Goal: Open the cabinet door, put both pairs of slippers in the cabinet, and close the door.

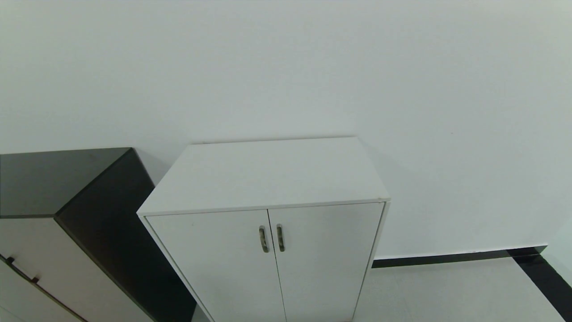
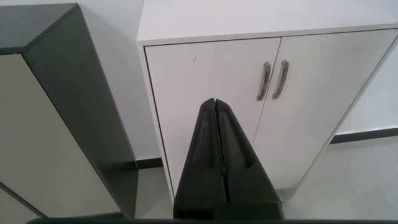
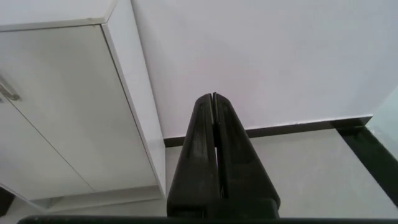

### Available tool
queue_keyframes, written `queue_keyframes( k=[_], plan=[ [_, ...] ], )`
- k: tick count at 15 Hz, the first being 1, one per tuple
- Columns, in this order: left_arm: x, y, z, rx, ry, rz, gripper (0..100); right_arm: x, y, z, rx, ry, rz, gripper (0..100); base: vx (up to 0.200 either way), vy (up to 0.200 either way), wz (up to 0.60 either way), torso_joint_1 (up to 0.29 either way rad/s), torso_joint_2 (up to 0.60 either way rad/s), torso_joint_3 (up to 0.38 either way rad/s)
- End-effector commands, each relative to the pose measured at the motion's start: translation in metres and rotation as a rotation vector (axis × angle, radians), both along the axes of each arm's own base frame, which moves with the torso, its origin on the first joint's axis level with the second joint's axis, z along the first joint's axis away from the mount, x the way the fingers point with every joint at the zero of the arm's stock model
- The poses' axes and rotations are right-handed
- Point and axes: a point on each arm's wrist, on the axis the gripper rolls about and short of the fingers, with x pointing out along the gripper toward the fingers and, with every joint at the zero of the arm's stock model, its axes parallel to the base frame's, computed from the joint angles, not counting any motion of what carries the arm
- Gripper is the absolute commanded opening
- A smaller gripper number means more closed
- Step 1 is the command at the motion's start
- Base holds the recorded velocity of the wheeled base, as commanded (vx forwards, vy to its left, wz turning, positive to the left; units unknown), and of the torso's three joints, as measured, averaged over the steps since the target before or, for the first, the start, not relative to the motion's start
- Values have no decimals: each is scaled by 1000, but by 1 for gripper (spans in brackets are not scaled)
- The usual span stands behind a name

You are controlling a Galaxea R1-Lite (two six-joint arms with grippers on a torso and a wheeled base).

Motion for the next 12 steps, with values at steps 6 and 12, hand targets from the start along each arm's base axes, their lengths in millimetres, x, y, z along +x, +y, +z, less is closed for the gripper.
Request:
queue_keyframes(
  k=[6, 12],
  plan=[
    [0, 0, 0, 0, -1, 0, 0, -1, 0, 0, 9, -12, 3, 0, 0, 0, 0, 0, 0, 0],
    [0, 0, 0, 0, 0, 0, 0, -1, 0, -1, 10, -11, 5, 0, 0, 0, 0, 0, 0, 0]
  ],
)
